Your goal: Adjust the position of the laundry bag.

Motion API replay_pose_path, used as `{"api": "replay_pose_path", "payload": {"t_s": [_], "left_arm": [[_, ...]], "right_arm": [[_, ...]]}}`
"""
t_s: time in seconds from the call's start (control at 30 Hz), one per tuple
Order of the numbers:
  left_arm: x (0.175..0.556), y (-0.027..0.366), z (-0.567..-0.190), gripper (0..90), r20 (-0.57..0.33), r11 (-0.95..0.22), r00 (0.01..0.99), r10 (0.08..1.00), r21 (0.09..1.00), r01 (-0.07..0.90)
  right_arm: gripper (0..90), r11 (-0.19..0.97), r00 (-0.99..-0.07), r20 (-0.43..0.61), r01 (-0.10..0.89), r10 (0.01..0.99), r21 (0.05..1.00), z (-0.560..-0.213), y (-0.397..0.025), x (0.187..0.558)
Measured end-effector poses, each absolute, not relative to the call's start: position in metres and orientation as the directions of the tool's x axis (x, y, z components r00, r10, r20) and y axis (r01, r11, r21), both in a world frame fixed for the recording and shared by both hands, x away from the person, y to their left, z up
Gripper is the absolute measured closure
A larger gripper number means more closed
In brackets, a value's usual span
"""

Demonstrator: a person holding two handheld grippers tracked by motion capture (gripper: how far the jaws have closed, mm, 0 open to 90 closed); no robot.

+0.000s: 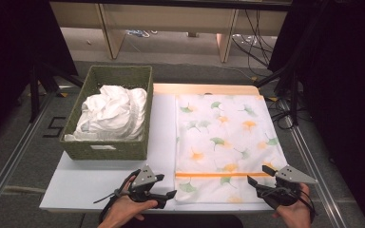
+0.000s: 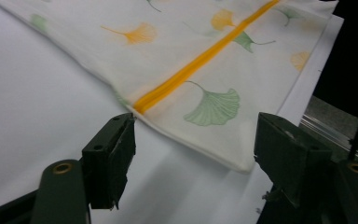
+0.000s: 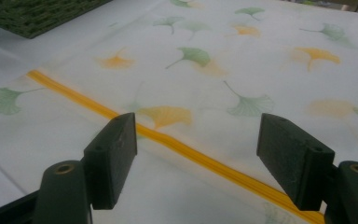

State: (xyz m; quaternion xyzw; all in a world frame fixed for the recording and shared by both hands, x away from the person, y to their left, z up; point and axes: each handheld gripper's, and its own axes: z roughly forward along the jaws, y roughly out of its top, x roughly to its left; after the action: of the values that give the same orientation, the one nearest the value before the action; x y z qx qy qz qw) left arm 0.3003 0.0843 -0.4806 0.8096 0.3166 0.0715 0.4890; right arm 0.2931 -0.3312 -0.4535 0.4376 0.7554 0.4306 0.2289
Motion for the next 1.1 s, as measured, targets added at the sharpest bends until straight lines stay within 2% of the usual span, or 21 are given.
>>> {"api": "replay_pose_path", "payload": {"t_s": [0.17, 0.23, 0.27, 0.37, 0.4, 0.43, 0.47, 0.6, 0.67, 0.77, 0.8, 0.83, 0.87, 0.9, 0.97, 1.0, 1.03, 1.07, 1.1], "left_arm": [[0.302, 0.069, -0.489, 24.9, -0.186, -0.378, 0.795, 0.577, 0.802, 0.462], [0.302, 0.064, -0.492, 23.3, -0.181, -0.380, 0.793, 0.582, 0.801, 0.462], [0.302, 0.061, -0.493, 22.6, -0.183, -0.388, 0.794, 0.580, 0.795, 0.466], [0.301, 0.058, -0.493, 21.9, -0.194, -0.390, 0.800, 0.568, 0.792, 0.469], [0.302, 0.057, -0.495, 21.2, -0.174, -0.404, 0.802, 0.571, 0.791, 0.459], [0.301, 0.055, -0.496, 20.5, -0.168, -0.409, 0.802, 0.573, 0.790, 0.458], [0.301, 0.053, -0.497, 20.9, -0.158, -0.438, 0.809, 0.566, 0.774, 0.458], [0.300, 0.048, -0.498, 22.4, -0.112, -0.466, 0.819, 0.562, 0.776, 0.426], [0.300, 0.045, -0.499, 28.8, -0.085, -0.485, 0.825, 0.558, 0.773, 0.408], [0.302, 0.044, -0.501, 34.0, -0.076, -0.497, 0.833, 0.548, 0.771, 0.397], [0.305, 0.045, -0.500, 44.0, -0.090, -0.488, 0.836, 0.541, 0.776, 0.399], [0.305, 0.045, -0.500, 47.7, -0.090, -0.488, 0.836, 0.541, 0.776, 0.399], [0.306, 0.045, -0.499, 47.7, -0.088, -0.481, 0.829, 0.552, 0.779, 0.402], [0.309, 0.047, -0.498, 54.8, -0.067, -0.507, 0.840, 0.538, 0.770, 0.386], [0.309, 0.046, -0.499, 57.5, -0.070, -0.492, 0.835, 0.545, 0.780, 0.386], [0.310, 0.045, -0.499, 62.1, -0.072, -0.494, 0.837, 0.542, 0.779, 0.386], [0.311, 0.046, -0.498, 66.4, -0.062, -0.504, 0.848, 0.527, 0.780, 0.370], [0.312, 0.046, -0.498, 71.9, -0.052, -0.511, 0.853, 0.519, 0.781, 0.358], [0.312, 0.046, -0.498, 73.4, -0.052, -0.511, 0.853, 0.519, 0.781, 0.358]], "right_arm": [[29.6, 0.217, -0.467, 0.041, 0.484, 0.883, 0.848, -0.448, -0.349, 0.308], [29.7, 0.234, -0.435, 0.001, 0.487, 0.900, 0.841, -0.445, -0.359, 0.316], [29.6, 0.201, -0.395, 0.038, 0.547, 0.918, 0.813, -0.445, -0.364, 0.324], [29.6, 0.230, -0.387, 0.003, 0.554, 0.922, 0.801, -0.447, -0.375, 0.335], [29.6, 0.200, -0.387, 0.058, 0.593, 0.920, 0.780, -0.450, -0.378, 0.340], [29.6, 0.188, -0.360, 0.049, 0.594, 0.932, 0.782, -0.451, -0.381, 0.344], [29.9, 0.213, -0.326, -0.011, 0.593, 0.945, 0.777, -0.452, -0.389, 0.351], [31.7, 0.163, -0.310, 0.041, 0.602, 0.950, 0.782, -0.452, -0.401, 0.361], [33.8, 0.107, -0.210, 0.040, 0.644, 0.977, 0.758, -0.453, -0.412, 0.369], [36.5, 0.098, -0.218, 0.063, 0.654, 0.974, 0.750, -0.458, -0.418, 0.374], [39.0, 0.129, -0.239, 0.043, 0.656, 0.970, 0.744, -0.461, -0.424, 0.379], [39.0, 0.129, -0.239, 0.043, 0.656, 0.970, 0.744, -0.461, -0.424, 0.379], [40.4, 0.078, -0.226, 0.099, 0.662, 0.969, 0.746, -0.465, -0.422, 0.380], [42.1, 0.126, -0.268, 0.078, 0.667, 0.960, 0.734, -0.466, -0.426, 0.385], [42.9, 0.139, -0.273, 0.063, 0.661, 0.960, 0.737, -0.467, -0.426, 0.387], [43.8, 0.091, -0.225, 0.089, 0.680, 0.970, 0.728, -0.467, -0.423, 0.387], [45.0, 0.098, -0.228, 0.076, 0.665, 0.971, 0.740, -0.470, -0.425, 0.391], [47.4, 0.074, -0.209, 0.103, 0.694, 0.972, 0.716, -0.469, -0.426, 0.395], [47.4, 0.074, -0.209, 0.103, 0.694, 0.972, 0.716, -0.469, -0.426, 0.395]]}}
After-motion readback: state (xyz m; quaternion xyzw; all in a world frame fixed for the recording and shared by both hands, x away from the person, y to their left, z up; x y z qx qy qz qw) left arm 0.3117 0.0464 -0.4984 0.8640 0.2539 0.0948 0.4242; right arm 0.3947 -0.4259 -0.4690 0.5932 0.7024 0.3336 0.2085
